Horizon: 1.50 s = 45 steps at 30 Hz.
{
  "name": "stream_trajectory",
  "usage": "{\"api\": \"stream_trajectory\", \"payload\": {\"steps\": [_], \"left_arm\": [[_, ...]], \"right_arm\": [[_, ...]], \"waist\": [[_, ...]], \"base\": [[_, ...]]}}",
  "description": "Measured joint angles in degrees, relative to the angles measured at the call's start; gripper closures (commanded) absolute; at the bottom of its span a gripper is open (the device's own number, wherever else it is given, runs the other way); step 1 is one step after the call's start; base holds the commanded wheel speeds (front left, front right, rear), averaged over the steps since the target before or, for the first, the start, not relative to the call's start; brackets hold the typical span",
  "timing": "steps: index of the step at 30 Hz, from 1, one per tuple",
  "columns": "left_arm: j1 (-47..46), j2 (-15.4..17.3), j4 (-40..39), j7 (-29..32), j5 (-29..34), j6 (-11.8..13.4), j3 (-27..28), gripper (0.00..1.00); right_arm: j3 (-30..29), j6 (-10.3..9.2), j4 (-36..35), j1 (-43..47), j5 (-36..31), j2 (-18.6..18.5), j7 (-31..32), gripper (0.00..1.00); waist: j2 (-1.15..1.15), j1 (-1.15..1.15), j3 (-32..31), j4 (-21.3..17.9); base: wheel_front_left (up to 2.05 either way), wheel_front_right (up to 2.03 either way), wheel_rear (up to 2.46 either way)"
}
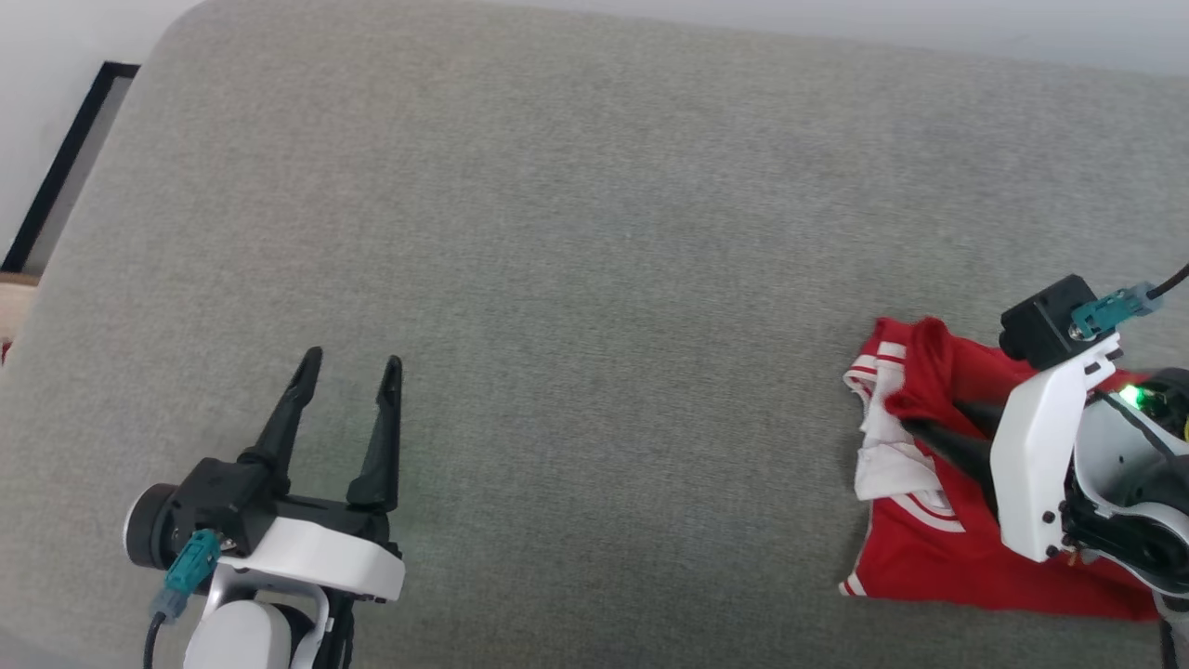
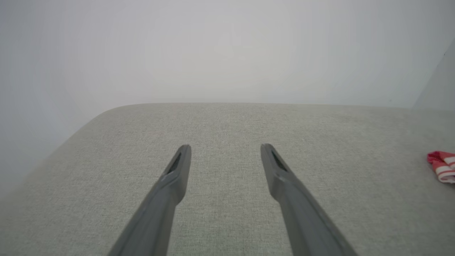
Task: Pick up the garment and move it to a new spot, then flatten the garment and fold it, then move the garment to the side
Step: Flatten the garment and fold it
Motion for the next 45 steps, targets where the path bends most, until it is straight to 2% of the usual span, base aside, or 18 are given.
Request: {"api": "stream_trajectory", "payload": {"steps": [1, 2, 7, 15, 25, 34, 38, 45], "left_arm": [[0.0, 0.1, 0.0, 0.0, -0.2, 0.0, 0.2, 0.0], [0.0, 0.3, 0.1, 0.0, -0.4, 0.0, 0.2, 0.0], [0.0, 1.7, 0.8, 0.0, -0.7, 0.0, 0.1, 0.0], [0.3, 2.9, 1.9, 0.0, -1.8, 0.0, 0.3, 0.0], [0.6, 2.6, 4.7, 0.0, -3.0, 0.0, 0.7, 0.0], [1.4, 2.2, 5.7, 0.0, -4.2, 0.0, 2.0, 0.0], [3.1, 2.5, 6.0, 0.0, -4.5, 0.0, 2.1, 0.0], [5.9, 1.9, 4.1, 0.0, -3.7, 0.0, 4.3, 0.0]], "right_arm": [[0.3, 0.0, 0.2, -0.3, 0.1, 0.2, -0.9, 0.3], [0.7, 0.0, 0.1, -0.6, 0.4, 0.2, -2.0, 0.0], [0.5, 0.0, 0.0, -2.0, 1.8, -0.7, -7.6, 0.0], [-3.6, 0.0, 3.7, -2.1, 2.4, -2.4, -17.0, 0.0], [-6.0, 0.0, 13.0, 0.1, 2.7, -3.5, -39.5, 0.0], [-4.4, 0.0, 21.1, 1.9, -2.2, 0.0, -59.7, 0.0], [-5.6, 0.0, 22.1, 2.0, -5.2, 2.0, -62.7, 0.0], [-9.6, 0.0, 20.4, 5.9, -10.4, 4.0, -63.2, 0.0]], "waist": [[0.0, 0.0, -0.1, -0.3], [0.0, 0.0, -0.2, -0.7], [0.0, 0.0, -1.1, -3.3], [0.0, 0.0, -3.4, -7.6], [0.0, 0.0, -5.6, -11.6], [0.0, 0.0, -7.6, -12.1], [0.0, 0.0, -8.2, -12.1], [0.0, 0.0, -9.4, -11.4]], "base": [[0.0, 0.0, 0.0], [0.0, 0.0, 0.0], [0.0, 0.0, 0.0], [0.0, 0.0, 0.0], [0.0, 0.0, 0.0], [0.0, 0.0, 0.0], [0.0, 0.0, 0.0], [0.0, 0.0, 0.0]]}}
